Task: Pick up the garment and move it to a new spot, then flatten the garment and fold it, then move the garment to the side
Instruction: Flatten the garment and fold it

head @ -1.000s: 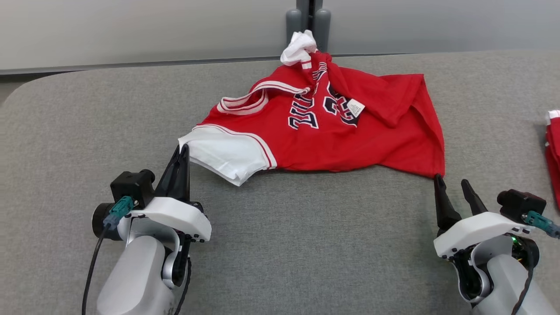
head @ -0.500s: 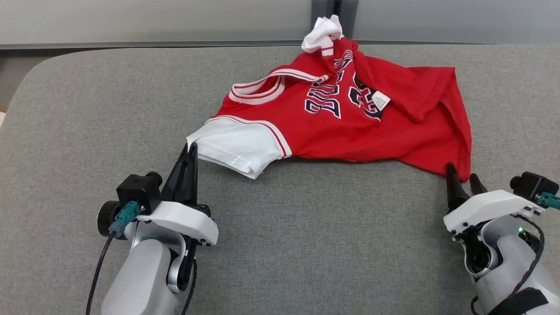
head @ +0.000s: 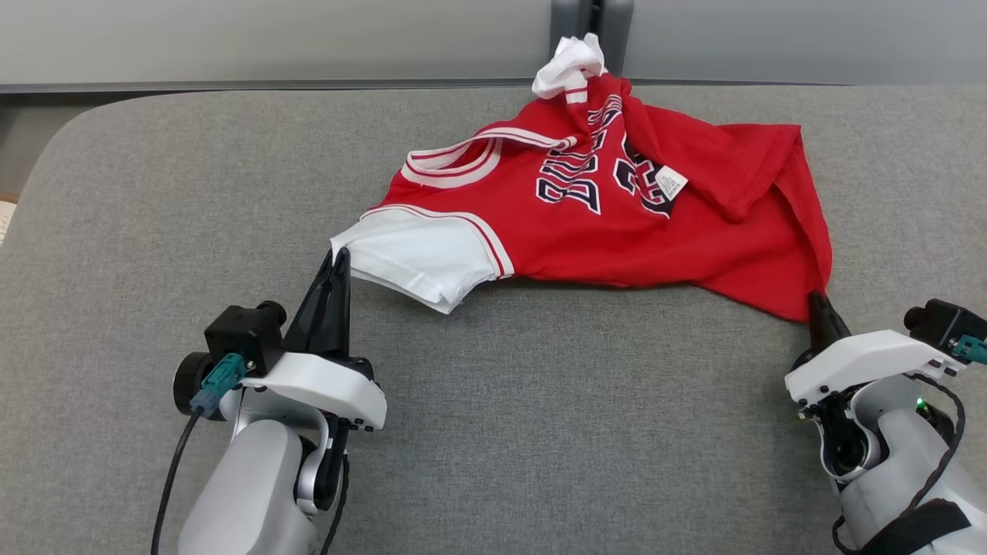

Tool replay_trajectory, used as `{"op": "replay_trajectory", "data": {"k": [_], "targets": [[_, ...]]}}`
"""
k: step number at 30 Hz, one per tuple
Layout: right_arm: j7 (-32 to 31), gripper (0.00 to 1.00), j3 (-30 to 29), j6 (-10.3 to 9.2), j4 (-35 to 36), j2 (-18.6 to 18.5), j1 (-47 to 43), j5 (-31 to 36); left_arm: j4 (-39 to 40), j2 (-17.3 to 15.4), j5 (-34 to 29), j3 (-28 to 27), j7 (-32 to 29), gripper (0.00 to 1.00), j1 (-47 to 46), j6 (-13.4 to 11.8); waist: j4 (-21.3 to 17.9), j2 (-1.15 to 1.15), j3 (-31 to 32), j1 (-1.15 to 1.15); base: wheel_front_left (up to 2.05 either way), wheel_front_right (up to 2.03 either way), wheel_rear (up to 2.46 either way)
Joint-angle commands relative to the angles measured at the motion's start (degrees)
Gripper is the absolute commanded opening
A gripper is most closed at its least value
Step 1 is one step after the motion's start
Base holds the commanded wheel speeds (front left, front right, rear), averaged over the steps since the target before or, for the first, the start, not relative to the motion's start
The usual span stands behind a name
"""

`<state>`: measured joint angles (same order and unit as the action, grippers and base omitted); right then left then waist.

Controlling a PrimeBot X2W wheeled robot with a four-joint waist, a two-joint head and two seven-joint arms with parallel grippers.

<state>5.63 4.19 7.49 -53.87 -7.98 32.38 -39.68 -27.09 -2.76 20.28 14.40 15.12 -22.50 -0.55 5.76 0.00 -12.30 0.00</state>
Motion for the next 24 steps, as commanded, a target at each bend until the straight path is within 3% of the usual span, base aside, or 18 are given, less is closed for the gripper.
{"op": "replay_trajectory", "data": {"k": [1, 8, 17, 24], "targets": [[0.93, 0.00, 0.72, 0.01, 0.72, -0.69, -0.66, 0.29, 0.58, -0.28, 0.31, -0.59, 0.00, 0.00, 0.60, -0.11, -0.17, 0.00, 0.56, 0.00, 0.00, 0.00, 0.00], [2.60, 0.00, 4.36, 0.01, 8.89, -3.04, -1.71, -2.87, 4.11, -0.26, 4.02, -3.17, 0.01, 0.00, 0.98, 1.13, -1.04, 0.00, 3.54, 0.00, 0.00, 0.00, 0.00], [-0.26, 0.00, 7.92, 0.01, 30.00, -8.67, -1.68, -12.01, 14.09, -0.28, 16.68, -6.06, -0.99, 0.00, -2.82, 3.82, -2.47, 0.00, 9.67, 0.00, 0.00, 0.00, 0.00], [-1.62, 0.00, 4.88, 0.01, 38.76, -10.63, 1.22, -13.10, 23.03, -0.23, 24.85, -6.63, -5.67, 0.00, -7.78, 1.92, -3.20, 0.00, 13.87, 0.00, 0.00, 0.00, 0.00]]}}
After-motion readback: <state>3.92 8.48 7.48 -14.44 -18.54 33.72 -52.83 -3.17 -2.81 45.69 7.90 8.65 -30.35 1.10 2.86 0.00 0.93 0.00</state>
